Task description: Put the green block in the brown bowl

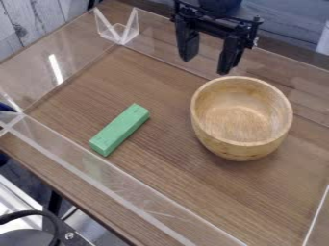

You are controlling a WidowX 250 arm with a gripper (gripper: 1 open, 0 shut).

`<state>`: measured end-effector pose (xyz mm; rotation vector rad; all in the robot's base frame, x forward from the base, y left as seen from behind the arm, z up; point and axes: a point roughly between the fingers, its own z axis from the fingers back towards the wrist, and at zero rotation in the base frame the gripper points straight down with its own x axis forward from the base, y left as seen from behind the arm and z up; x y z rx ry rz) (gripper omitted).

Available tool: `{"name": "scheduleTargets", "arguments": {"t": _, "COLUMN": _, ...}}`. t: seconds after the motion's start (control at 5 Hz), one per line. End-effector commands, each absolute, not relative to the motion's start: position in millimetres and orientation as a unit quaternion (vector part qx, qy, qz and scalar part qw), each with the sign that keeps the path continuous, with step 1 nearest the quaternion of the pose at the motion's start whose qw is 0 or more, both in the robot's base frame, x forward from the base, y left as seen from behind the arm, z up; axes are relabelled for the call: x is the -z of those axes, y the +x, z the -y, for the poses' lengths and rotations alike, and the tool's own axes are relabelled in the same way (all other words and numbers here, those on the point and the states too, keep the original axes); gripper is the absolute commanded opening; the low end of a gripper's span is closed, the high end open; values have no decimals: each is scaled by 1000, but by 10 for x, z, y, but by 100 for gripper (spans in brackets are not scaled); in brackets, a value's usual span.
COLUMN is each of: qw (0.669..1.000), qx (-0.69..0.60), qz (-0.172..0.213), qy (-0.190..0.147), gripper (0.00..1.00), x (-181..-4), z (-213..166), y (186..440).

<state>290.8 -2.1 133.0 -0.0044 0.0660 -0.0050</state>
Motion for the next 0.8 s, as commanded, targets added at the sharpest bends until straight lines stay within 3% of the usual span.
{"name": "scheduleTargets", "arguments": {"t": 0.0, "qw": 999, "qx": 12, "qz": -39, "qy": 1, "gripper": 100, "x": -1285, "z": -87, "y": 2811}}
{"name": "scheduleTargets", "arguments": {"t": 0.6, "qw": 999, "qx": 28, "qz": -31, "qy": 5, "gripper": 100, "x": -1119, "z": -698, "y": 2320}}
